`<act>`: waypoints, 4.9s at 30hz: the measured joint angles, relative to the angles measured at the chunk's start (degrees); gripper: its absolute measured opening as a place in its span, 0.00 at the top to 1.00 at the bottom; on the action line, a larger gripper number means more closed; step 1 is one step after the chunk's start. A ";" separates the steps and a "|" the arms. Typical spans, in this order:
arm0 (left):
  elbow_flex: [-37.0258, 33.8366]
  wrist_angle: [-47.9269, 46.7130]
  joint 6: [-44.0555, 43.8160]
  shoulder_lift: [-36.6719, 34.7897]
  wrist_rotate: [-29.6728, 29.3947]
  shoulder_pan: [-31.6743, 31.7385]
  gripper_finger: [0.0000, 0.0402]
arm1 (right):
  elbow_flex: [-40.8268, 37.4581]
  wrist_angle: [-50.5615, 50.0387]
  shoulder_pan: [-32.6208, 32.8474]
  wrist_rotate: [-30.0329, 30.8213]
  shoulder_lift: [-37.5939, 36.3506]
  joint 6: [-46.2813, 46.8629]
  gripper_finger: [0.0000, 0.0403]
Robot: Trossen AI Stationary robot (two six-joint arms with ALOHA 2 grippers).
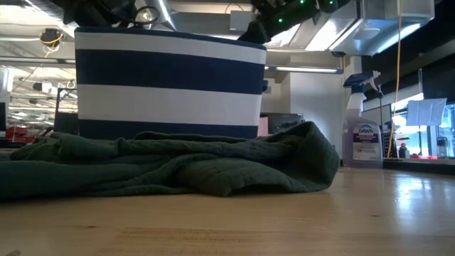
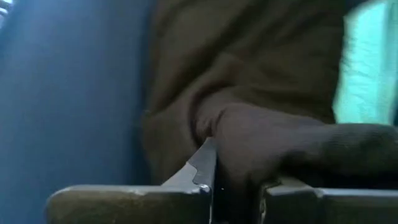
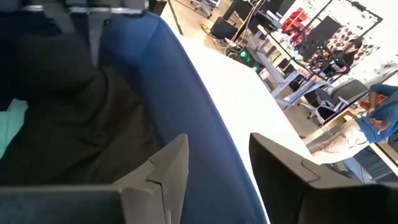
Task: Fold Laundry from Bin
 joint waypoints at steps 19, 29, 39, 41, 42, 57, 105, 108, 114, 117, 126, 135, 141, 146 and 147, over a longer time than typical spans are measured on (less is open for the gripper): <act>10.60 -14.54 0.14 -3.56 -15.04 -7.92 0.58 | -0.02 1.02 2.36 2.93 0.02 -0.10 0.58; 14.13 -25.66 -5.26 -3.63 -15.47 -11.56 0.49 | -0.07 0.42 3.82 4.65 -0.31 -0.21 0.58; 24.55 -25.04 -9.63 -3.82 -6.47 -27.03 0.48 | -0.07 -10.74 13.26 6.97 -11.83 1.82 0.58; 25.20 -24.91 -10.22 -3.89 -6.72 -32.14 0.49 | -0.05 -14.62 16.12 7.05 -13.22 3.87 0.58; 25.16 -24.98 -10.93 -3.89 -7.08 -34.67 0.49 | -0.04 -17.10 17.60 7.04 -13.63 5.23 0.58; 6.57 -12.14 -51.00 3.76 -13.90 -72.47 0.52 | -5.91 -35.87 37.25 6.59 -6.80 34.49 0.58; -33.20 22.11 -157.48 5.95 -37.14 -105.35 0.52 | -44.01 8.16 25.97 -11.69 -8.20 45.62 0.58; -35.43 26.76 -156.80 7.36 -40.36 -104.59 0.52 | -45.12 10.86 24.25 -12.74 -7.62 46.68 0.58; -38.89 38.37 -152.02 10.95 -44.85 -102.67 0.52 | -45.79 13.78 22.65 -15.81 -4.47 48.07 0.58; -39.27 41.88 -148.45 11.96 -45.13 -101.48 0.52 | -45.70 17.97 22.77 -18.46 -1.25 49.20 0.58; -39.75 52.34 -134.59 12.49 -44.19 -100.62 0.52 | -43.49 21.23 22.80 -20.89 5.79 50.18 0.58; -39.68 53.17 -133.40 12.79 -44.99 -100.15 0.52 | -42.36 24.92 22.80 -22.31 6.43 51.26 0.58; -39.65 54.05 -133.20 12.86 -43.20 -100.11 0.52 | -42.36 25.09 22.80 -22.51 6.43 51.33 0.58; -39.63 54.30 -133.28 14.52 -43.09 -99.09 0.52 | -42.36 25.11 22.80 -22.34 6.40 51.43 0.58; -39.63 54.47 -133.22 14.73 -42.96 -98.85 0.52 | -42.36 25.11 22.80 -22.34 6.40 51.45 0.58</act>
